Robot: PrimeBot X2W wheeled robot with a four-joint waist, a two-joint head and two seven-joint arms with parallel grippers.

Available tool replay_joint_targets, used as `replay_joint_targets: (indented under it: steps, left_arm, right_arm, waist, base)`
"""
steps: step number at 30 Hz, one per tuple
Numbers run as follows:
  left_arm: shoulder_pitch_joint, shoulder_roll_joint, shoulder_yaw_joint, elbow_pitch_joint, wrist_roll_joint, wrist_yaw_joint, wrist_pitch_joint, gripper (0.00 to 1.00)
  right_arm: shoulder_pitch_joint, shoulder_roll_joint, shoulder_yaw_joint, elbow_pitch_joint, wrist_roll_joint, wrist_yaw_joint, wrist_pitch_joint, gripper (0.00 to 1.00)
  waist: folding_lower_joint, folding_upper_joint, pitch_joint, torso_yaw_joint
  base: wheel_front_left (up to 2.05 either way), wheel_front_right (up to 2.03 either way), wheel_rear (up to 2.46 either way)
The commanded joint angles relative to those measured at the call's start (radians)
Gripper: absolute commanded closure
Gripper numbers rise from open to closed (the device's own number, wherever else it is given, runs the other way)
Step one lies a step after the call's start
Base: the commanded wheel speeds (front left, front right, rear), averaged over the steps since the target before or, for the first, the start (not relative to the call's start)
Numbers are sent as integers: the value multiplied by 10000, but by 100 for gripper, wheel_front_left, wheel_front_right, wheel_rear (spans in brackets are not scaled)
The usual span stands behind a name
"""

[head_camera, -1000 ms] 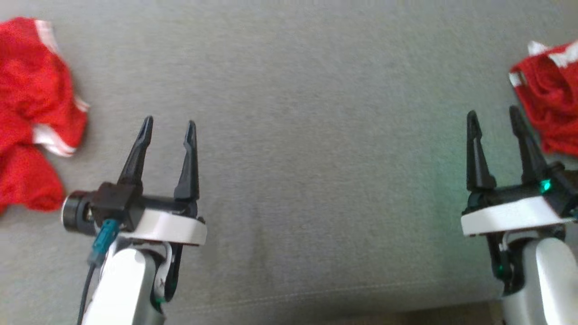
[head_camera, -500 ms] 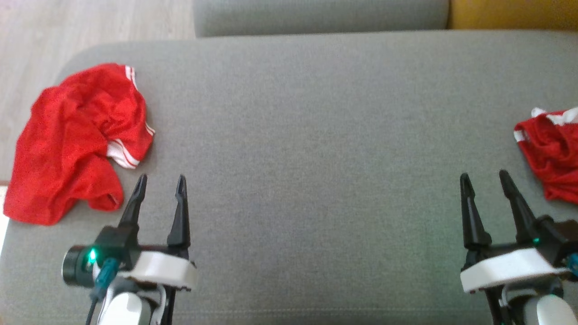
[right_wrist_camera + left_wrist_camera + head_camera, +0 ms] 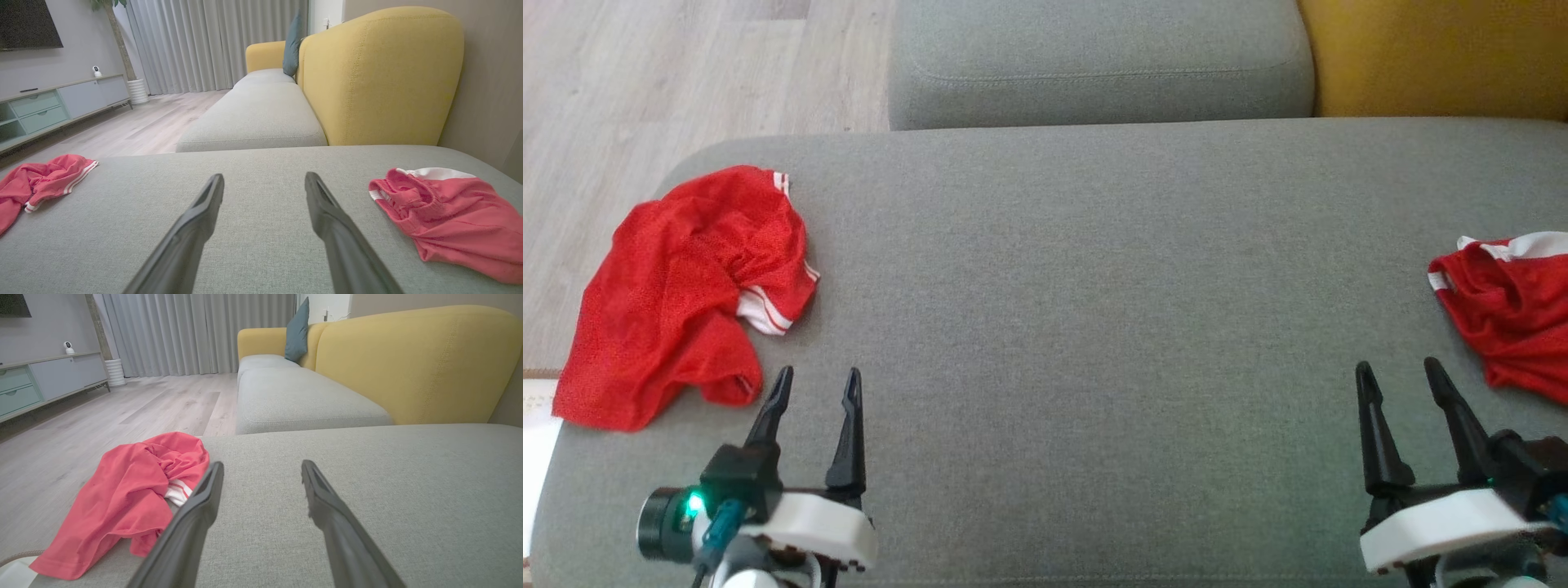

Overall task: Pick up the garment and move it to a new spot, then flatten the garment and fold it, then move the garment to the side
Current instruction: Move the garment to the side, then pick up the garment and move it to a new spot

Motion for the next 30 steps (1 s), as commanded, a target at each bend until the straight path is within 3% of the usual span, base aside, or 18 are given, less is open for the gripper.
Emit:
replay_joint_targets:
  steps: [1,19,24,30]
  left_arm:
    - [-363,170,265,-388,-63,51,-2,0]
    - [-497,249,95,-403,-143,96,101,0]
    - [-729,244,52,-451,-144,91,58,0]
    - [-1158,199,17,-393,-226,-39,-106,0]
  right_arm:
    - [-286,-63,187,-414,19,39,34,0]
    - [-265,-59,131,-478,250,39,138,0]
    - [-234,-59,96,-475,313,39,75,0]
    - [-359,-59,153,-717,314,39,97,0]
  waist:
    - [1,-1,-7,-24]
    - [1,-1,-15,61]
    - [1,-1,112,592]
    - [1,-1,361,1737]
  base:
    - [0,0,0]
    - [0,0,0]
    - [0,0,0]
    - [0,0,0]
